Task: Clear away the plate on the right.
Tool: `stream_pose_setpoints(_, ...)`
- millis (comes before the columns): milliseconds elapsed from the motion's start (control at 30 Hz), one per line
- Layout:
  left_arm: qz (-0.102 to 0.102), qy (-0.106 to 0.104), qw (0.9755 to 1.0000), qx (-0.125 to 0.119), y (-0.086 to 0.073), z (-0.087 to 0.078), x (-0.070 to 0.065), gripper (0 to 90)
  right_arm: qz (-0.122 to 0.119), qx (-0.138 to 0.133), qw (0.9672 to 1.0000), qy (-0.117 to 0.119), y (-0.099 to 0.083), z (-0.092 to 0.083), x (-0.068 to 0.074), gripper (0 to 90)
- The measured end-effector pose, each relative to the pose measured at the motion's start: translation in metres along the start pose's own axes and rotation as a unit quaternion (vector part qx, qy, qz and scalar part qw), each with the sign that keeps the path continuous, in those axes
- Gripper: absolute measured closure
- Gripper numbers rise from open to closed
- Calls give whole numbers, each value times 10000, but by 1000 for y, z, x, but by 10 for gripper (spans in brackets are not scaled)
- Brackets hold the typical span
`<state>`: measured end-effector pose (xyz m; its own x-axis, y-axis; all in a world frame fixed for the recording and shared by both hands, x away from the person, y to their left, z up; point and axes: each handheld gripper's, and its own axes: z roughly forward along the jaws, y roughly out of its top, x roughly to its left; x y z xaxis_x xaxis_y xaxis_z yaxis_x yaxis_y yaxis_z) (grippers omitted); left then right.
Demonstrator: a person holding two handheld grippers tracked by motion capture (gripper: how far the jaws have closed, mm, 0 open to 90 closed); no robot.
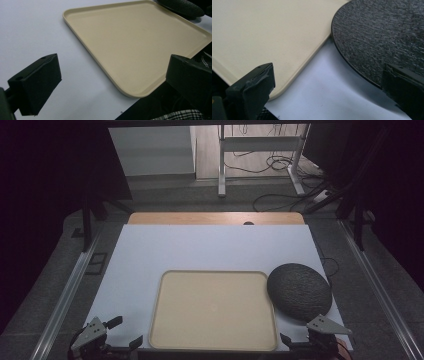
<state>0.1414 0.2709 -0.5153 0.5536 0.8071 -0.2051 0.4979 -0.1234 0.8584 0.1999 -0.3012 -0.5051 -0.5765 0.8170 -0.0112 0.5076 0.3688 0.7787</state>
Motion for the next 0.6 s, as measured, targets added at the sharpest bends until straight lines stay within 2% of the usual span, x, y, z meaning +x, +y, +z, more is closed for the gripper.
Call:
stream_pose_setpoints(267,-23,-10,10000,10,0,0,0,0,-211,190,9993,-254,6,5,1,19)
stream_pose_setpoints(300,-24,-11,10000,14,0,0,1,0,-356,281,9984,-340,7,6,2,39)
stream_pose_setpoints(333,-24,-12,10000,19,0,1,1,0,-356,281,9984,-340,7,6,2,39)
stream_pose_setpoints(400,-21,-18,10000,31,0,1,1,0,-512,326,9971,-448,10,7,4,73)
stream_pose_setpoints(500,-18,-25,10000,36,0,1,1,0,-574,398,9963,-493,11,7,5,90)
stream_pose_setpoints(600,-20,-30,10000,40,0,1,1,0,-872,522,9928,-639,12,10,7,145)
